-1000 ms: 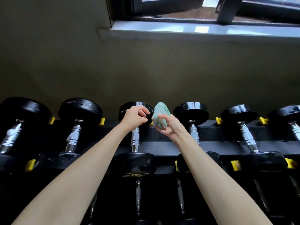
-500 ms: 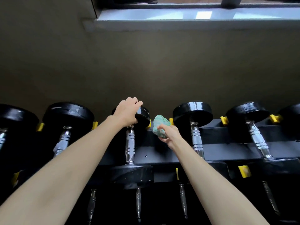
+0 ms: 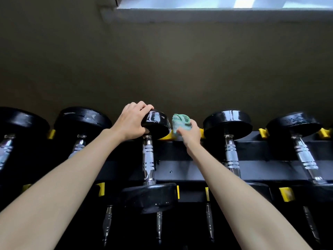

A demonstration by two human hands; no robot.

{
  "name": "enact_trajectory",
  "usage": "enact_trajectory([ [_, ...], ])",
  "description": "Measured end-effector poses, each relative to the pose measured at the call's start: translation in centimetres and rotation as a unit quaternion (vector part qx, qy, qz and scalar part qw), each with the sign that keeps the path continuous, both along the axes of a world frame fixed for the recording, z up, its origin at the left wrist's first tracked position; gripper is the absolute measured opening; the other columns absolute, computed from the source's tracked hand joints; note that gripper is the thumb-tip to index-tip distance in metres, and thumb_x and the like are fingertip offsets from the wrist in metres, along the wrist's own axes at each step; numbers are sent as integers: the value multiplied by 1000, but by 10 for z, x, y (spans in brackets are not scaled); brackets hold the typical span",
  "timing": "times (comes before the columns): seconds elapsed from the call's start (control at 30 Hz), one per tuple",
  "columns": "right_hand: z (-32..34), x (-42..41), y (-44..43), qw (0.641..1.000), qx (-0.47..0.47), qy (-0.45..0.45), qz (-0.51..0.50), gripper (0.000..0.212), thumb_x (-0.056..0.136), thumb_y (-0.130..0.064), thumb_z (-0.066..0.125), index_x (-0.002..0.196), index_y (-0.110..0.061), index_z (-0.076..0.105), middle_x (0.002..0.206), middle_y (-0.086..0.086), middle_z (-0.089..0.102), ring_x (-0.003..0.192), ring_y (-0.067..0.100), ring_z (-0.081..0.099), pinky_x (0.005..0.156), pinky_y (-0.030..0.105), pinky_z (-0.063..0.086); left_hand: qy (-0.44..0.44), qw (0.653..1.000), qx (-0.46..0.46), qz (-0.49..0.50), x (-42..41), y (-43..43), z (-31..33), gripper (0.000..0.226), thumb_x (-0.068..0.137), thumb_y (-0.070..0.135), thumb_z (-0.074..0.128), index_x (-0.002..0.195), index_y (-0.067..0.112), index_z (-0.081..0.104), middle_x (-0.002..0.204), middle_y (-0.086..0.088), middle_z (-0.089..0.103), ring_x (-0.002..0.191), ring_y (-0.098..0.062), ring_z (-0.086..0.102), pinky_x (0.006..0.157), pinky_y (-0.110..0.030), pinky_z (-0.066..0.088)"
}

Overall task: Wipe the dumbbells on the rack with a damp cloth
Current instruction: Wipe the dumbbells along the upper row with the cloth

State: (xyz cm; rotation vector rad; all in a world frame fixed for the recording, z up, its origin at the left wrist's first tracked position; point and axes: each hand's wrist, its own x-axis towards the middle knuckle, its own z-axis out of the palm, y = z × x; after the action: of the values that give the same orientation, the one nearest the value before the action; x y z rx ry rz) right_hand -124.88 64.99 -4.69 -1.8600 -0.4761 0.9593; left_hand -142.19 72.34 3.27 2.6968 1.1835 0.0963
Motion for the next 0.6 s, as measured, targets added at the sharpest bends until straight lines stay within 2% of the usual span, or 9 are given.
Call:
enact_trajectory([
  [0.1,7,5,14,996,-25,-23,81,47,74,4,59,116,-16,62,100,2,59,93,19,53,83,27,46,-10,1000,-2,0,0,0,-3,70,71,22,76,133,16,46,120,-4,49,104,-26,43,99,-32,29],
  [0.23,-4,-3,11,996,-45,41,64,48,73,12,54,110,-15,68,94,3,62,93,20,57,85,33,50,-27,1000,-11,3,-2,0,-4,69,71,20,75,133,16,46,120,-3,50,104,-26,43,100,-32,29],
  [0.3,-8,-6,6,993,-58,85,54,47,71,15,52,102,-15,68,94,7,63,91,25,60,74,34,53,-36,999,-18,6,-2,-1,-4,68,71,20,76,132,16,46,120,-2,50,104,-25,42,100,-31,29],
  [0.33,-9,-5,3,991,-60,109,49,45,71,17,51,97,-16,66,92,9,63,86,26,59,61,29,51,-37,999,-20,7,-1,-2,-3,68,71,19,76,132,16,47,120,-2,50,104,-25,42,101,-31,29],
  [0.4,-2,-4,-1,984,-55,167,26,40,73,20,47,92,-13,61,83,10,59,68,21,52,47,21,38,-36,999,-22,8,1,-2,-3,68,71,20,75,133,17,47,121,-1,50,105,-25,42,101,-32,29],
  [0.47,5,-1,-3,970,-43,239,-14,36,76,21,44,92,-8,58,77,9,55,59,17,46,53,23,34,-36,999,-27,10,3,-3,-3,68,71,20,75,133,17,47,121,-1,50,106,-24,41,102,-33,29],
  [0.5,7,2,-4,963,-35,267,-34,35,78,21,44,95,-6,58,80,10,56,61,18,49,57,26,37,-37,999,-32,12,3,-3,-3,68,71,19,75,133,18,47,120,0,49,106,-24,41,102,-33,29],
  [0.57,12,7,-8,952,-12,304,-37,36,81,20,42,108,0,57,90,12,58,70,22,55,79,30,48,-41,998,-35,15,6,-4,-4,67,71,19,75,132,18,47,121,0,49,106,-24,41,102,-33,29],
  [0.6,16,8,-10,948,-2,316,-24,37,83,19,41,113,3,55,91,12,58,71,23,55,92,34,46,-40,998,-37,16,7,-4,-4,67,72,19,75,133,18,47,121,-1,49,107,-25,41,102,-33,29],
])
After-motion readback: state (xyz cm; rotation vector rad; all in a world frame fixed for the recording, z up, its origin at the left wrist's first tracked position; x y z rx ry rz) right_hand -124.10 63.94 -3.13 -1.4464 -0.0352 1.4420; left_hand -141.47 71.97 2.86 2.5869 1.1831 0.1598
